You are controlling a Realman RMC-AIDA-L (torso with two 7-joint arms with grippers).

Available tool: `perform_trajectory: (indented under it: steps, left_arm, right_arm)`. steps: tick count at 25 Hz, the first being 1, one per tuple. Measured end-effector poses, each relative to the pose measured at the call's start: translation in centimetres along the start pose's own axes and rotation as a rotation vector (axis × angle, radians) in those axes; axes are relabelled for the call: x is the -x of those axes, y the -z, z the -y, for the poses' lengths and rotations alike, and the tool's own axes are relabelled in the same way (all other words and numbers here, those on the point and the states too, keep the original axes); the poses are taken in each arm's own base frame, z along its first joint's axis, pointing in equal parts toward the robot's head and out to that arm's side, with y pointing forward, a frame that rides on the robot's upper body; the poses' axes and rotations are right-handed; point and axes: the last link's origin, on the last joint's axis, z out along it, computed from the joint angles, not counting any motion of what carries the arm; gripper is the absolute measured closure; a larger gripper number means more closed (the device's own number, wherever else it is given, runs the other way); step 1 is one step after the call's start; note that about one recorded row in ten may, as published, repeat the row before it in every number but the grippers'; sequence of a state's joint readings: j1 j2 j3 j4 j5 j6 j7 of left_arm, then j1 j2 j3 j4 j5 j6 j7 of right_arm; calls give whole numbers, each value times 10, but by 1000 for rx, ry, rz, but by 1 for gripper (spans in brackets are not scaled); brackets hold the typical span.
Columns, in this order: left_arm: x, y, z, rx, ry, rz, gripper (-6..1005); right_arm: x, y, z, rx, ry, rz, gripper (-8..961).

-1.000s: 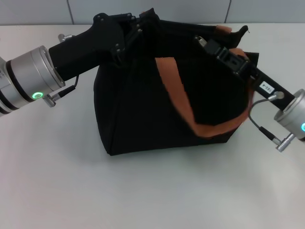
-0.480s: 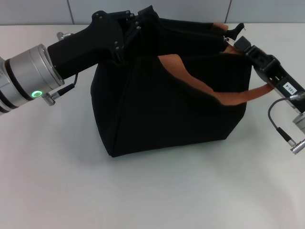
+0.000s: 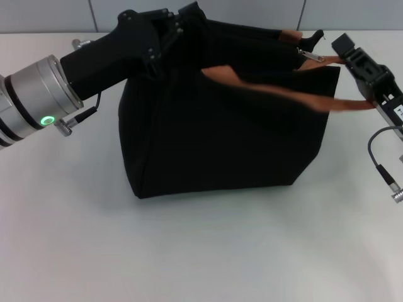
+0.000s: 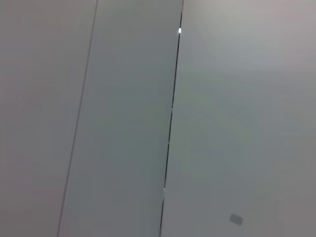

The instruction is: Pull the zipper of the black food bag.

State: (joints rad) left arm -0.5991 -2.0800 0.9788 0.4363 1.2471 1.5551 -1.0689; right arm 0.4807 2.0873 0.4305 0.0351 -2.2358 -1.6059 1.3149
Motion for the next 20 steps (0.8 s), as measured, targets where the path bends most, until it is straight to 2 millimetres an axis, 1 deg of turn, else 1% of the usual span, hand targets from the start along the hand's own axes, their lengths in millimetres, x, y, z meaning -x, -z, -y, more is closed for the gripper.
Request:
perform_trajectory:
  steps: [6,15,20]
  left_arm:
    - [1,2,7,-53,-10,-4,960]
    - [5,-1,15,-100,-13,32,959]
    - [3,0,15,-107,-15,19,784]
  right_arm:
    - [-2,8,-4,0,47,66,834]
    - [-2,8,-6,11,67,69,476]
    - [-3,5,-9,34,108,68,293]
